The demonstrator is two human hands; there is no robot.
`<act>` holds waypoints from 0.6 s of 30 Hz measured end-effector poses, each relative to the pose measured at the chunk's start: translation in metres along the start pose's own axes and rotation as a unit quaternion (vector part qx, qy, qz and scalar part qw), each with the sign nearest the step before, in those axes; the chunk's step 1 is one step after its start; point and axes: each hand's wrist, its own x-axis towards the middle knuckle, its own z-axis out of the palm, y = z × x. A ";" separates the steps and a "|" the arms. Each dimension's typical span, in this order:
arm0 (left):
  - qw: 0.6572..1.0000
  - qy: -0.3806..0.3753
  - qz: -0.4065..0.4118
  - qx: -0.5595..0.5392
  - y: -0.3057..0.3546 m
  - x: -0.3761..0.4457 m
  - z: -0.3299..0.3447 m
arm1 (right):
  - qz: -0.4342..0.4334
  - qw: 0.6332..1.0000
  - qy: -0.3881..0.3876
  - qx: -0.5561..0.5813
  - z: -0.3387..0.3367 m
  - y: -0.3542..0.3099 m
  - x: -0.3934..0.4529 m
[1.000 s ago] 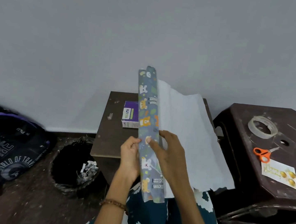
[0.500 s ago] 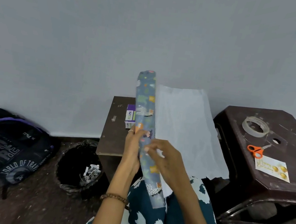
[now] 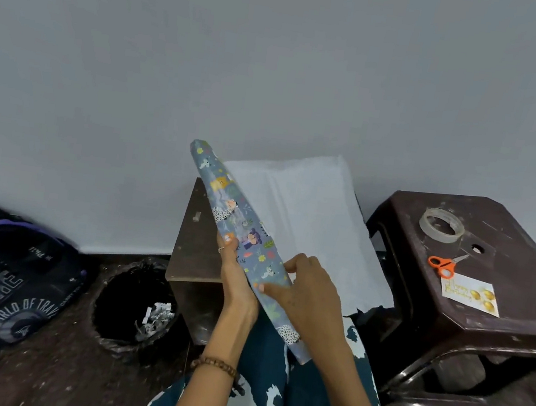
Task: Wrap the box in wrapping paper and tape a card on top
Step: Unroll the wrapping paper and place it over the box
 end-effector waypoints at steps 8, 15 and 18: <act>0.694 -0.125 0.414 0.575 0.034 0.027 -0.021 | -0.192 0.964 0.105 -0.152 -0.013 -0.002 0.010; 0.309 -0.255 0.445 0.801 0.085 0.032 -0.002 | -0.318 0.912 0.079 -0.245 -0.037 -0.004 0.020; 0.293 -0.241 0.437 0.816 0.091 0.028 0.012 | -0.201 0.968 -0.050 -0.140 -0.053 -0.014 0.017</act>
